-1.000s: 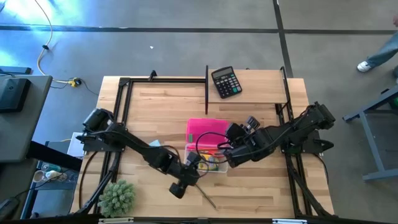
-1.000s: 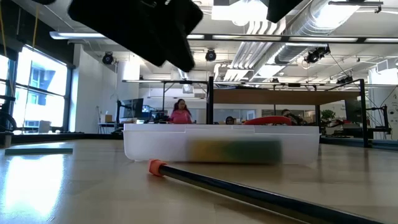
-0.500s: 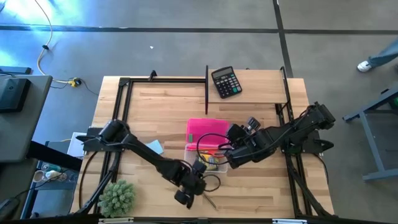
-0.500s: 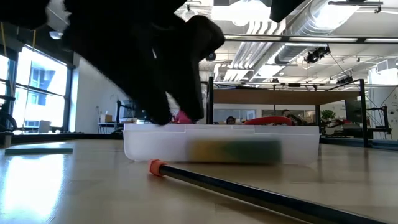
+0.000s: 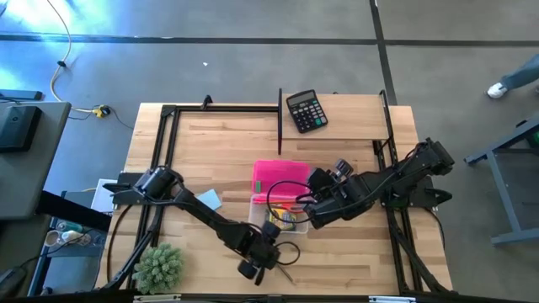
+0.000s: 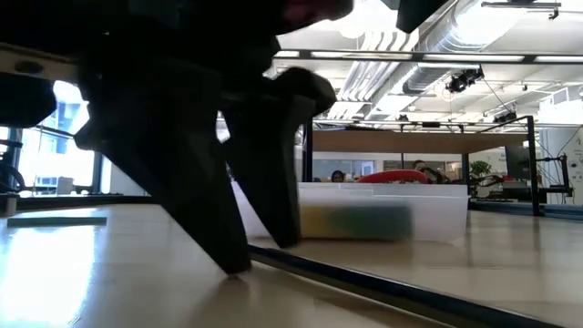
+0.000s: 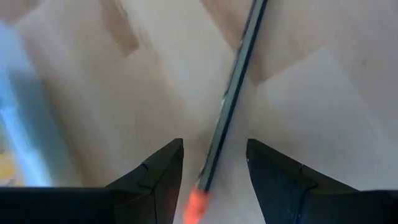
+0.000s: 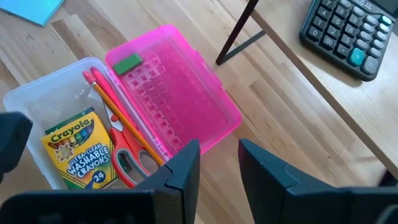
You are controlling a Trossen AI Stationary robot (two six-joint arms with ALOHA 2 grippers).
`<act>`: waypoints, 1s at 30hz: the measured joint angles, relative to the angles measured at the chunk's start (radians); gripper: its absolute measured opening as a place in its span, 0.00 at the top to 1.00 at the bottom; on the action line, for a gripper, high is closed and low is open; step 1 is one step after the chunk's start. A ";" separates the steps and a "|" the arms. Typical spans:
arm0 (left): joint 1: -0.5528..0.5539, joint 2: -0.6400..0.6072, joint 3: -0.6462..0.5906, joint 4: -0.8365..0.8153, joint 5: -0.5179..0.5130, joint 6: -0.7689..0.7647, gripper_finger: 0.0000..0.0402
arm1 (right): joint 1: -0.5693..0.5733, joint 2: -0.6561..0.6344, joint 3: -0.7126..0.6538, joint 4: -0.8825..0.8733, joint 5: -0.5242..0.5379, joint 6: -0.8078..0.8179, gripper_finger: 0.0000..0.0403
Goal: Pack school essentials
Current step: Put the black pencil into the pink supply box
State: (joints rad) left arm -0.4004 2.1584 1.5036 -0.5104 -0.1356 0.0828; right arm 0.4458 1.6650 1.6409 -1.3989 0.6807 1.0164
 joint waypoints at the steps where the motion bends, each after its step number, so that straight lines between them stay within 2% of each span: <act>1: 0.000 -0.001 0.000 -0.011 -0.011 0.000 0.58 | 0.000 0.000 0.000 0.000 0.000 0.001 0.74; 8: 0.002 0.006 0.002 -0.023 -0.003 -0.001 0.64 | 0.000 0.000 0.000 -0.008 -0.003 0.004 0.74; 22: 0.003 0.008 0.001 -0.035 0.013 0.001 0.98 | 0.000 0.000 0.000 -0.011 -0.003 0.004 0.74; 30: 0.002 0.009 0.000 -0.036 0.032 -0.013 0.99 | 0.000 0.000 0.000 -0.011 -0.004 0.004 0.74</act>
State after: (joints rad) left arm -0.3987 2.1670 1.5032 -0.5459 -0.1038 0.0694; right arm 0.4458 1.6650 1.6409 -1.4102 0.6768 1.0206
